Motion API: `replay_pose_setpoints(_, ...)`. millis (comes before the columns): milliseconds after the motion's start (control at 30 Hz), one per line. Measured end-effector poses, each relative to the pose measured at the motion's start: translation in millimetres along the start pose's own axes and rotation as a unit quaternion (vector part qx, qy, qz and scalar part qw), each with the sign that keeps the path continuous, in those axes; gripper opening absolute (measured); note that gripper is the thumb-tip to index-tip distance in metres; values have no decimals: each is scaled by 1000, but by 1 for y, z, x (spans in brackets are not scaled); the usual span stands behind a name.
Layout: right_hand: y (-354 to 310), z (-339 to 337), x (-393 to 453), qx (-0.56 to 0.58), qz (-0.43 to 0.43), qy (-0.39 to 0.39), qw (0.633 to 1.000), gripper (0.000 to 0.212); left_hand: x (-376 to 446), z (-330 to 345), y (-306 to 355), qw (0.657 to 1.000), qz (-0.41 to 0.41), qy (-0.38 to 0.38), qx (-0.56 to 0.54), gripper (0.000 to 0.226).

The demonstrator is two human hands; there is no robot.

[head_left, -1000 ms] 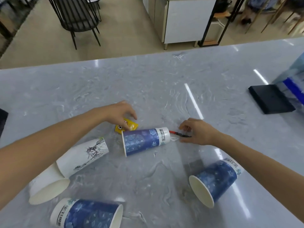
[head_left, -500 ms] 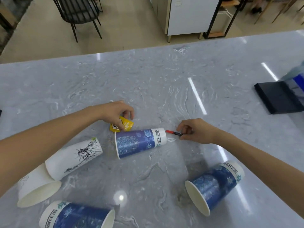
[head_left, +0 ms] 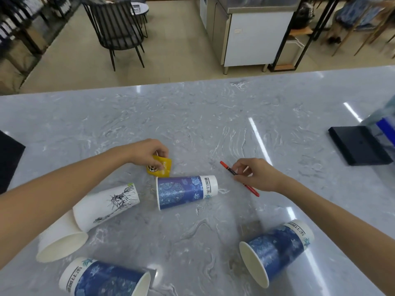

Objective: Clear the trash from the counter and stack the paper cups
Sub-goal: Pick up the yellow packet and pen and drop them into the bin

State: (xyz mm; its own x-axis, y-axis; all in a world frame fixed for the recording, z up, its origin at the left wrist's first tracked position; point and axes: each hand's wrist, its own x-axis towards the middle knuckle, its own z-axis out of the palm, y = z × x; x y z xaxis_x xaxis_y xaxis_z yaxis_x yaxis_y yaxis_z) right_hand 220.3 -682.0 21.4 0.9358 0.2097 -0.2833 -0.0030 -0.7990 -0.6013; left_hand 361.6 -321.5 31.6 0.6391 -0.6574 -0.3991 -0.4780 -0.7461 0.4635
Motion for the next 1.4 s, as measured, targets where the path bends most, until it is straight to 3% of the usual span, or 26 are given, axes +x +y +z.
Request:
replay_pose_setpoints(167, -22, -9, -3, 40, -23, 46, 998, 20, -38, -8, 7, 986, -6, 81, -146, 17)
replay_pose_setpoints(467, -70, -8, -13, 91, -94, 65, 989, 28, -106, -9, 22, 921, -41, 246, -299, 18)
replay_pose_setpoints(967, -166, 40, -61, 79, -195, 24, 977, 38, -257, 58, 45, 877, -62, 335, -338, 18)
replay_pose_setpoints(1400, -258, 133, -130, 32, -277, -46, 959, 39, -420, 145, 55, 843, -84, 414, -333, 46)
